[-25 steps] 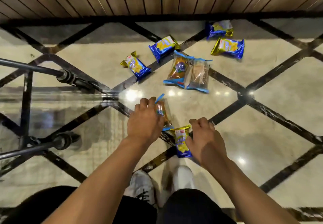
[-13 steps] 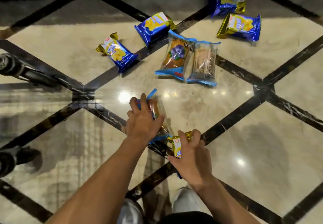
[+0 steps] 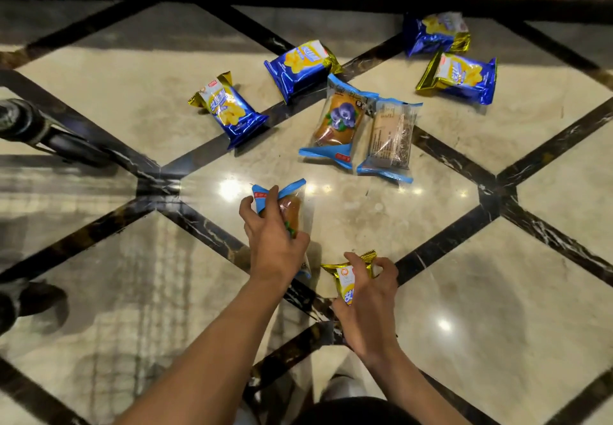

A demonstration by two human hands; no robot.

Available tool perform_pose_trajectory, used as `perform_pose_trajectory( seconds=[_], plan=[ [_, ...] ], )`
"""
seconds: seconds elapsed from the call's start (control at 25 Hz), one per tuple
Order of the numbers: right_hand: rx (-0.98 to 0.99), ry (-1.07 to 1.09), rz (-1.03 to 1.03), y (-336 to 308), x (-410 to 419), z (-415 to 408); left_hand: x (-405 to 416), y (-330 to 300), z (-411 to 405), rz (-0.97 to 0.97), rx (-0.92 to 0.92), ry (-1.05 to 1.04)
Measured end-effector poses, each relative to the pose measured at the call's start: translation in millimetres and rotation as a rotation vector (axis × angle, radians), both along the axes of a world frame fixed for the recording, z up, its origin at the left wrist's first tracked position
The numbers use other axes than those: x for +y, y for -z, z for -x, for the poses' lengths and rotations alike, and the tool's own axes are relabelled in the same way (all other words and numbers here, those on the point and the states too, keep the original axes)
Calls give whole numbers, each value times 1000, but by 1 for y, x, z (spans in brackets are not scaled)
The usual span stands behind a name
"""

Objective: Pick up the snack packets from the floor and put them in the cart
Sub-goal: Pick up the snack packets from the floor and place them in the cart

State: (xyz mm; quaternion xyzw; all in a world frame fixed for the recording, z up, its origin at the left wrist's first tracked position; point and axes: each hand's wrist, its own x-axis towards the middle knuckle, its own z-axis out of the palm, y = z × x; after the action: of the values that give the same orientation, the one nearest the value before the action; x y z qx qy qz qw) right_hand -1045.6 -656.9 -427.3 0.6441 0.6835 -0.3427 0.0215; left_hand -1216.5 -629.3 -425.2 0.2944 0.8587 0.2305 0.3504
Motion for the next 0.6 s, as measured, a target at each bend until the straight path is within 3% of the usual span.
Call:
perform_pose_trajectory(
  seconds=[0.16,0.28,0.44,0.6],
  plan=[
    [52,44,80,-49,36,6,8,-50,19,-48,-42,-37],
    [66,23,22,-127,63,17,13,-128,29,-93,-39,-23],
    [141,-11,-84,-271,83,39,10,-266,40,-145,-61,-36],
    [235,-51,-109,-461,83,67,-7,-454,51,-195,-8,-6]
  ],
)
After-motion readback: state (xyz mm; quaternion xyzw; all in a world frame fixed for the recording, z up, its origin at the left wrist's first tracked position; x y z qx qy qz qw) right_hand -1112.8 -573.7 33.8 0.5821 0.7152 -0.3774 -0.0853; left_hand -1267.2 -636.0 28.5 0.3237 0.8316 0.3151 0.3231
